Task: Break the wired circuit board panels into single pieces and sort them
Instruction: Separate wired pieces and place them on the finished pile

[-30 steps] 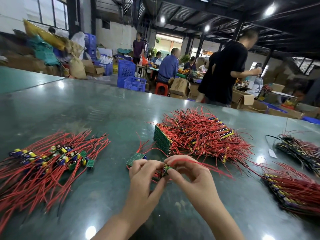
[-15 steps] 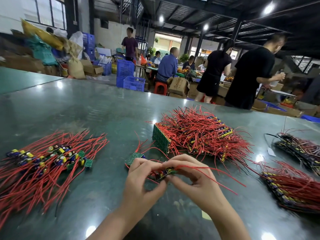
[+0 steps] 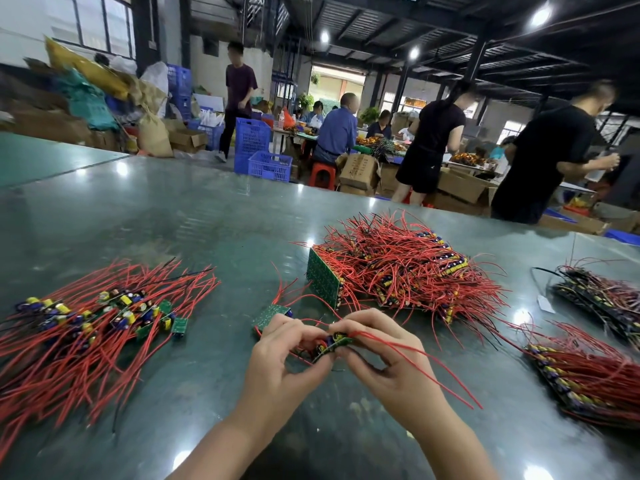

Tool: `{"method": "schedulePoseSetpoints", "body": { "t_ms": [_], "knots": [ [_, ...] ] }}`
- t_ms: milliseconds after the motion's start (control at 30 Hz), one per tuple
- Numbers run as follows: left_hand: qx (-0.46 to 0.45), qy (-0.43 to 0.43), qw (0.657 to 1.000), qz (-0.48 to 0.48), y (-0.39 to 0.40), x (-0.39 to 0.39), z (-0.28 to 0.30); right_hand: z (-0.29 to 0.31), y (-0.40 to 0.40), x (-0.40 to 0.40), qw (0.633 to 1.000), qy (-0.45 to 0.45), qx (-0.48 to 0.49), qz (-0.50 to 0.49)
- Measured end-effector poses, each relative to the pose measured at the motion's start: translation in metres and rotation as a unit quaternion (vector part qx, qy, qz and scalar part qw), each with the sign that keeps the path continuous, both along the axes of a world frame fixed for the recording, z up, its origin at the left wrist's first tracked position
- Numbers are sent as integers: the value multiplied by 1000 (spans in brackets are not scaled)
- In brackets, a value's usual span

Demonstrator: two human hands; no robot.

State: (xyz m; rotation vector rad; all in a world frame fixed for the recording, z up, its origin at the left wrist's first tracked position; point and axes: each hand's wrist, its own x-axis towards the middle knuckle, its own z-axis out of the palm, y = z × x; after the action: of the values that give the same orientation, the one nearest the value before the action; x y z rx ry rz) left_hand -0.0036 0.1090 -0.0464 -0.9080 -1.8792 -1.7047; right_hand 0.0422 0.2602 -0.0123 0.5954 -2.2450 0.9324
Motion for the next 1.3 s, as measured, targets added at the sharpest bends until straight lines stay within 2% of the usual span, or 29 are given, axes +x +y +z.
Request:
{"method": "schedulePoseSetpoints", "body": {
  "t_ms": [300,433,500,633,700,833,1000,1100,1167,1300],
  "knots": [
    [12,-21,1000,3,-3,-2,-4,-10,-5,-5,997,78,21,-11],
    [32,-77,996,10,-1,-1,-5,-12,-9,-4,997,76,-3,0],
    [1,-72,997,41,-1,-2,-5,-11,-9,-6,997,75,-20,-17],
    [-128,28,978,164,-1,-8,-6,-7,-6,-9,991,14,-114,-70],
    [-180,41,959,214,-2,-11,-10,-4,-5,-8,979,-37,-177,-89],
    [-261,101,933,227,0,-5,-16,-1,-6,-9,930,-158,-325,-61],
    [-230,153,919,283,1,-2,-13,-1,-19,-5,918,-199,-342,-9],
    [-180,184,922,289,-1,-2,-13,-3,-27,-4,929,-163,-332,-13],
    [-147,192,939,243,-2,-2,-13,-6,-33,-3,935,-135,-328,-2],
    [-86,145,979,118,-4,-4,-8,-3,-34,1,946,-84,-311,36]
  ]
}}
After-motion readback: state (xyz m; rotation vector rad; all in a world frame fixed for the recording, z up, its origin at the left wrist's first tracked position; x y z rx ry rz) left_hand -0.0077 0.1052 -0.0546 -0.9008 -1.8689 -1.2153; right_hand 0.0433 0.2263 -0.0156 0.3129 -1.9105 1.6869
